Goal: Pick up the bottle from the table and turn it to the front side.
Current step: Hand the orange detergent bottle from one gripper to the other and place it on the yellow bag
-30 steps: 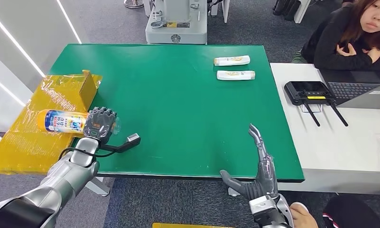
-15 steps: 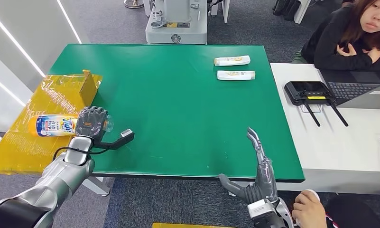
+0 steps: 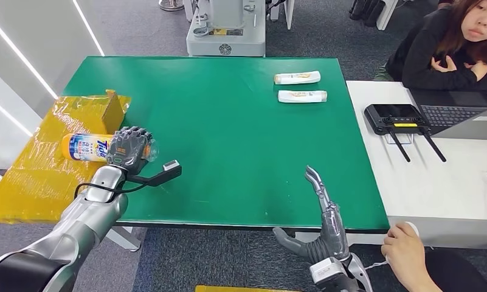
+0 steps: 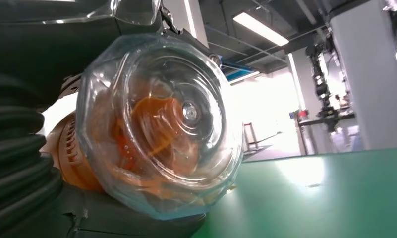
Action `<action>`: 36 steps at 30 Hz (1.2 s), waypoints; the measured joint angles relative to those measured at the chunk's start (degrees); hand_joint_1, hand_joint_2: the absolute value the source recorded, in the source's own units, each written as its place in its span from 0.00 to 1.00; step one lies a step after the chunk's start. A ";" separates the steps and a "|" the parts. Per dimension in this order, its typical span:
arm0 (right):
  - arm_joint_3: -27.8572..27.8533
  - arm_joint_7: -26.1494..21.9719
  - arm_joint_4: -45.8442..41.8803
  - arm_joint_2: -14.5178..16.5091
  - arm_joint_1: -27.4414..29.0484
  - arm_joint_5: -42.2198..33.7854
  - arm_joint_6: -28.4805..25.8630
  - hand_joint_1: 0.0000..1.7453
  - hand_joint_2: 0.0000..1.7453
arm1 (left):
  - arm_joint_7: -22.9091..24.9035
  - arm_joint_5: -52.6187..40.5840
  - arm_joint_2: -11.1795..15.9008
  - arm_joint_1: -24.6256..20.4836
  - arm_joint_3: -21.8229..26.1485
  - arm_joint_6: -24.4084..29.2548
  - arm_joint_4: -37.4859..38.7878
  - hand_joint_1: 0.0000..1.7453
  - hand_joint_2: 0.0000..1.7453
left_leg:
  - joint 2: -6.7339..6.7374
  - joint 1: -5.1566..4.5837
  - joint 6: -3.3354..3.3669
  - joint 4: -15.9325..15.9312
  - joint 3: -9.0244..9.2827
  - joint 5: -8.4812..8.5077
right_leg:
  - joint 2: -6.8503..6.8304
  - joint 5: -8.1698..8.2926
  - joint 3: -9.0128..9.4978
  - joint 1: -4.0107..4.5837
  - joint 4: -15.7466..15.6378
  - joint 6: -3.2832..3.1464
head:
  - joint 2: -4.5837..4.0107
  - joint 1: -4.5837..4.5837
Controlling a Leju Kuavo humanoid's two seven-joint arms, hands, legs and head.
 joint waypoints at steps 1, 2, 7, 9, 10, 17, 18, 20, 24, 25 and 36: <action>0.07 0.03 0.08 0.00 -0.06 0.01 0.01 0.00 1.00 | -0.28 0.13 -0.28 -0.15 0.26 -0.01 -0.02 1.00 1.00 | 0.00 0.00 0.00 0.00 0.00 0.00 | 0.00 0.00 0.00 0.00 0.00 0.00 | 0.00 0.00; 0.13 0.05 0.16 0.00 -0.10 0.01 0.01 0.00 1.00 | -0.45 0.22 -0.54 -0.31 0.50 -0.02 -0.01 1.00 1.00 | 0.00 0.00 0.00 0.00 0.00 0.00 | 0.00 0.00 0.00 0.00 0.00 0.00 | 0.00 0.00; 0.37 0.19 0.36 0.00 0.14 0.15 -0.02 0.00 1.00 | -0.17 0.55 -1.16 -1.49 1.85 -0.38 0.26 1.00 1.00 | 0.00 0.01 0.00 0.00 0.00 0.00 | 0.01 0.00 -0.01 0.01 0.00 0.00 | 0.00 0.00; 0.40 0.53 0.30 0.00 0.65 0.51 -0.01 0.00 1.00 | 0.86 0.31 -1.13 -1.89 2.53 -0.89 0.51 1.00 1.00 | 0.01 0.01 0.00 -0.01 0.00 0.00 | 0.01 0.00 -0.01 0.01 0.00 0.00 | 0.00 0.00; 0.40 0.74 0.24 0.00 0.98 0.72 0.05 0.00 1.00 | 1.59 -0.11 -0.99 -2.00 2.82 -1.30 0.66 1.00 1.00 | 0.01 0.01 0.00 -0.02 0.00 0.00 | 0.01 0.00 -0.01 0.01 0.01 0.00 | 0.00 0.00; -0.13 1.45 -0.50 0.00 2.85 1.58 0.92 0.00 1.00 | 5.59 -2.70 0.79 -2.13 3.57 -3.54 1.62 1.00 1.00 | 0.02 0.02 0.00 -0.02 -0.02 0.00 | 0.02 -0.02 -0.04 0.02 0.01 -0.02 | 0.00 0.00; -0.23 1.46 -0.59 0.00 3.02 1.63 0.96 0.00 1.00 | 6.01 -2.73 0.98 -2.13 3.74 -3.82 1.68 1.00 1.00 | 0.02 0.01 0.00 -0.02 -0.01 0.00 | 0.02 -0.02 -0.04 0.01 0.01 -0.02 | 0.00 0.00; -0.42 1.53 -0.86 0.00 3.43 1.85 0.98 0.00 1.00 | 5.87 -1.42 1.16 -2.13 4.36 -4.12 1.73 1.00 1.00 | 0.01 0.01 0.00 -0.02 -0.02 0.00 | 0.02 -0.02 -0.04 0.01 0.00 -0.02 | 0.00 0.01; -0.60 2.39 -2.30 0.00 4.34 2.84 1.31 0.00 1.00 | 7.87 -1.67 1.19 -2.16 5.74 -4.36 1.73 1.00 1.00 | 0.02 0.01 0.00 -0.01 -0.02 0.00 | 0.02 -0.02 -0.04 0.01 0.00 -0.02 | 0.00 -0.01; -0.65 2.71 -2.71 0.01 4.53 3.22 1.55 0.00 1.00 | 10.13 -2.79 1.22 -2.22 5.52 -4.59 1.73 1.00 1.00 | 0.02 0.00 0.00 -0.01 -0.02 0.00 | 0.02 -0.02 -0.04 0.01 0.00 -0.02 | 0.00 0.00; -1.17 3.35 -5.05 0.50 5.43 4.60 3.88 0.00 1.00 | 19.71 -4.67 2.39 -3.63 -1.99 -5.79 1.73 1.00 1.00 | 0.01 0.01 0.00 -0.01 -0.01 0.00 | 0.02 -0.02 -0.03 0.01 0.01 -0.02 | 0.00 0.00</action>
